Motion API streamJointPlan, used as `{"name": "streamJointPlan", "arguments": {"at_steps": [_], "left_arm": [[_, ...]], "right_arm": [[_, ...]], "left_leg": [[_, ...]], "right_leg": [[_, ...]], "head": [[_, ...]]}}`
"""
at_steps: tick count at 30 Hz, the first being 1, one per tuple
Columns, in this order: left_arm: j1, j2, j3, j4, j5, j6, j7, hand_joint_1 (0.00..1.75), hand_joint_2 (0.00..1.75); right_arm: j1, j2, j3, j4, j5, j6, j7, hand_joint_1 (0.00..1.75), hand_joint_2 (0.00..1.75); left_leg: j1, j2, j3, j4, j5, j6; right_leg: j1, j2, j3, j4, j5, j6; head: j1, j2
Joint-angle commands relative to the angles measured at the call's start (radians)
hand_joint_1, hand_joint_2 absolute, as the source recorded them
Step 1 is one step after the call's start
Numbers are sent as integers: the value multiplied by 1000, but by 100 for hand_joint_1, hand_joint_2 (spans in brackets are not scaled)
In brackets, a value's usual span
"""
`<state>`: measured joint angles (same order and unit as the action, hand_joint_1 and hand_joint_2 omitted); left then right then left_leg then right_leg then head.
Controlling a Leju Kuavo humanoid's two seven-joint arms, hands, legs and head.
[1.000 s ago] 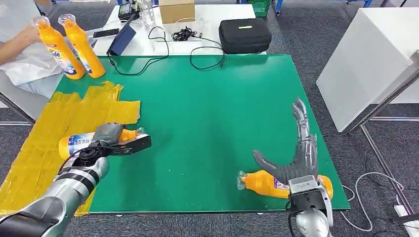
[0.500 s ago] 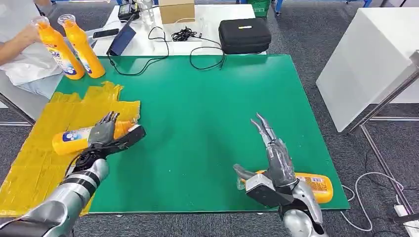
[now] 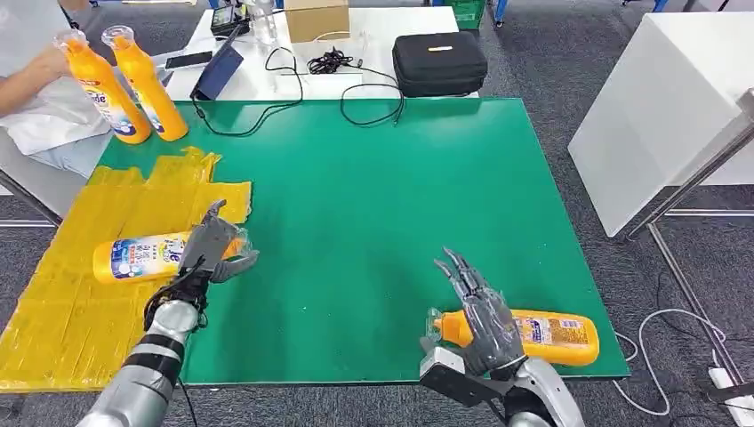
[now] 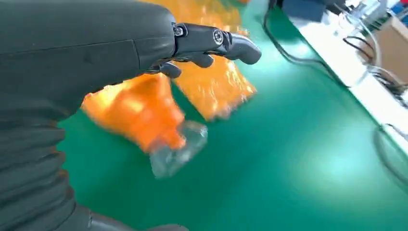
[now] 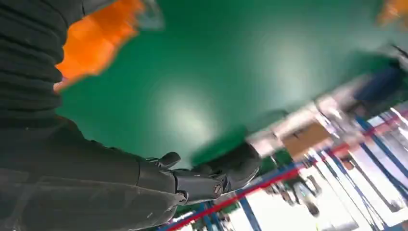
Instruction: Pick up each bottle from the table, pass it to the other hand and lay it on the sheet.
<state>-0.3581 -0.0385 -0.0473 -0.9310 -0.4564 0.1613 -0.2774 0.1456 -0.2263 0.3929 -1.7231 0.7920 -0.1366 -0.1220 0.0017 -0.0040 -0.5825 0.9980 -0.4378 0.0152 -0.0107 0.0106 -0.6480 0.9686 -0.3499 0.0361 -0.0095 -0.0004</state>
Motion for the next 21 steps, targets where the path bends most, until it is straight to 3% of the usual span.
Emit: {"name": "streamJointPlan", "arguments": {"at_steps": [1,3,10,16,21], "left_arm": [[273,-38,-3,-282,206,-57,-27,0,175],[290,-40,-11,-276,221,-48,-38,0,175],[323,-55,-8,-267,251,-39,-47,0,175],[323,-54,-9,-274,252,-39,-46,0,175],[330,-59,-18,-292,254,-44,-44,0,175]], "right_arm": [[155,-340,45,-91,34,-38,173,0,175],[204,-384,5,-139,23,-49,231,0,175],[292,-371,-97,-115,72,-70,411,0,175],[297,-368,-111,-111,68,-70,417,0,175],[280,-318,-165,-48,104,-57,435,0,175]], "left_leg": [[0,1,8,0,-6,1],[-1,-2,6,1,-6,2],[-3,-2,7,0,-9,3],[-2,-1,6,0,-10,4],[-2,-1,7,0,-10,4]], "right_leg": [[0,-1,8,0,-6,1],[-1,-3,6,1,-6,1],[-2,-3,7,0,-8,3],[-2,-2,7,-1,-7,3],[-1,-2,9,-1,-8,2]], "head": [[0,0],[0,0],[0,0],[0,0],[0,0]]}}
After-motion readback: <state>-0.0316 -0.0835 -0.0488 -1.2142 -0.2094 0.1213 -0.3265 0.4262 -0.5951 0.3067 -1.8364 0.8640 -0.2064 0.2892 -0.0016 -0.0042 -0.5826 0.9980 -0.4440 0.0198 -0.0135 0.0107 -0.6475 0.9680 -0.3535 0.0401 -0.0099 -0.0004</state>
